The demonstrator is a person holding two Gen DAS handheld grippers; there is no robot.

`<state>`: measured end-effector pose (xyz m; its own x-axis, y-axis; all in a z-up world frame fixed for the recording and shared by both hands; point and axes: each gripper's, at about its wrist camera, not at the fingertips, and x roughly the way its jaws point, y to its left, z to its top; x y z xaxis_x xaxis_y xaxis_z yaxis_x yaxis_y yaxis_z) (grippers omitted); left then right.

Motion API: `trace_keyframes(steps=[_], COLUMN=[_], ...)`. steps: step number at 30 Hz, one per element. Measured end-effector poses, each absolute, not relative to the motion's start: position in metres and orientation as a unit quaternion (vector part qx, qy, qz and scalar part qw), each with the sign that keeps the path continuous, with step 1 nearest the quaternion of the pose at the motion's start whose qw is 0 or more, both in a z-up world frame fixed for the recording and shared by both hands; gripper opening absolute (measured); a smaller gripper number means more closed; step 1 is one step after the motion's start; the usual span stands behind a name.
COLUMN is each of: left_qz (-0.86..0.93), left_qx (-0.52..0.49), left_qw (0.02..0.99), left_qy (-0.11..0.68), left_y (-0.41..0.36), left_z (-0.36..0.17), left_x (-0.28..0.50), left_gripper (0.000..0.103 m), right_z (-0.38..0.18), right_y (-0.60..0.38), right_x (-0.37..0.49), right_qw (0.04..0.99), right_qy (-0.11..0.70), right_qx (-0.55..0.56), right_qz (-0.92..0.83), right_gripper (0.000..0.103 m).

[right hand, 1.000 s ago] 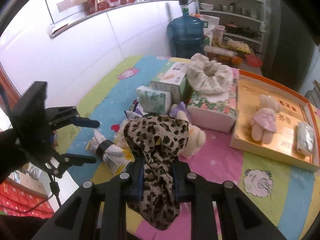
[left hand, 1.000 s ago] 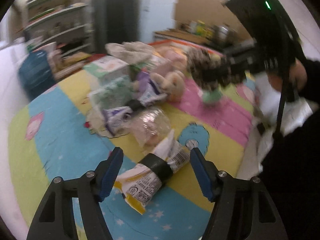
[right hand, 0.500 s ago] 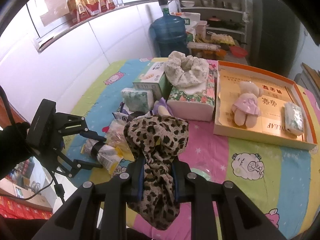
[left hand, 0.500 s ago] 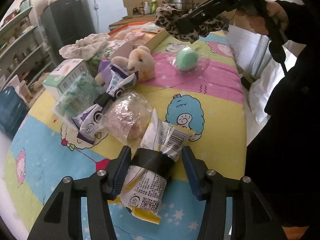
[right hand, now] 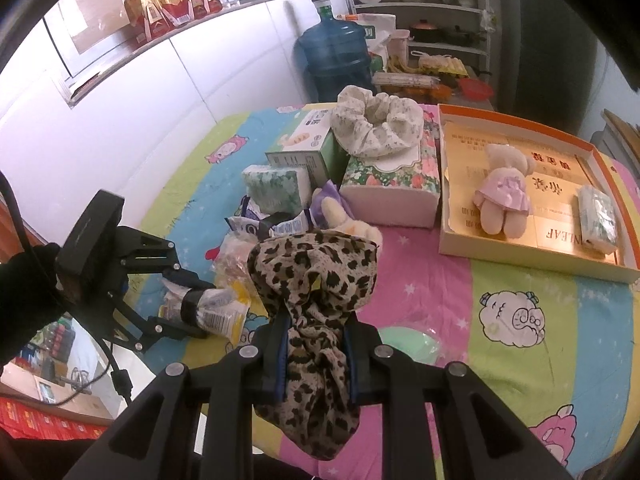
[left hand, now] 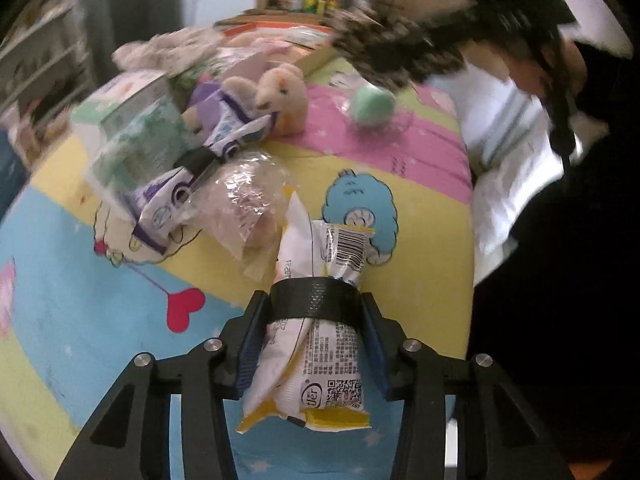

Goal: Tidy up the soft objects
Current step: 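Carry the snack bag and scrunchie over the gold box with both tools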

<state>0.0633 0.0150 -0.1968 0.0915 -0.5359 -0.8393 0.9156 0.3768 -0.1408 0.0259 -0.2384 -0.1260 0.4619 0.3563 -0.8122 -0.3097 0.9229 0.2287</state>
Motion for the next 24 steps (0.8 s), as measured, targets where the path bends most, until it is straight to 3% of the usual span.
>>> trace_keyframes(steps=[16,24], left_qz=[-0.445,-0.422], left_qx=[0.134,0.111], left_qw=[0.769,0.799], left_qy=[0.438,0.414], left_y=[0.007,0.002], left_z=[-0.196,-0.164], left_x=[0.048,0.046], left_gripper=[0.046,0.045], right_z=[-0.126,-0.116], right_y=[-0.232,-0.232], right_x=[0.02,0.017], right_qw=[0.855,0.864], right_qy=[0.481,0.468], right_qx=[0.042,0.053], right_qz=[0.188,0.181], right_gripper=[0.023,0.023])
